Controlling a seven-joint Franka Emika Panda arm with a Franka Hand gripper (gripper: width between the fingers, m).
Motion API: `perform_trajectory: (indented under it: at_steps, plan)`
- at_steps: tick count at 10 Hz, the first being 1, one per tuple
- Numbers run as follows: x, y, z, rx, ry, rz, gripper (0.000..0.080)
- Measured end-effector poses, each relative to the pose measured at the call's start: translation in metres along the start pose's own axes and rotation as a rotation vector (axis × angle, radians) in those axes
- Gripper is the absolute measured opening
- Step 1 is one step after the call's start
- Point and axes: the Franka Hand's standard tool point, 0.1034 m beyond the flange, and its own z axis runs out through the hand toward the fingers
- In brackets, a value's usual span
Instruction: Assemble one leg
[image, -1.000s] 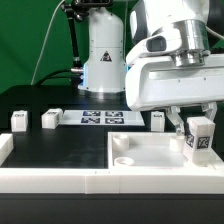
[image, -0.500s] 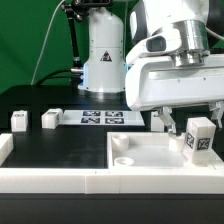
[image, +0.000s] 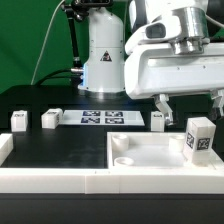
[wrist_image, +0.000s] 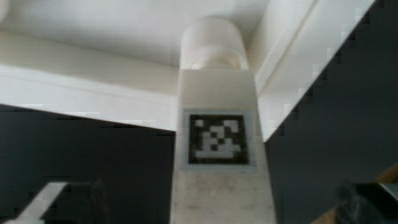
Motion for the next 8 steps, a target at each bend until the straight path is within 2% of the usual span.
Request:
perform_trajectory:
  at_steps: [3,5,6,7,8]
  plan:
    - [0.004,0.000,0.003,0.001,0.000,0.001,0.0649]
    - [0.012,-0.003,0.008,0.017,-0.046,-0.002,0.0649]
    - [0.015,-0.002,0.008,0.014,-0.038,-0.002,0.0649]
    - [0.010,-0.002,0.010,0.023,-0.089,-0.002,0.0649]
    - [0.010,-0.003,0.010,0.043,-0.181,-0.001,0.0649]
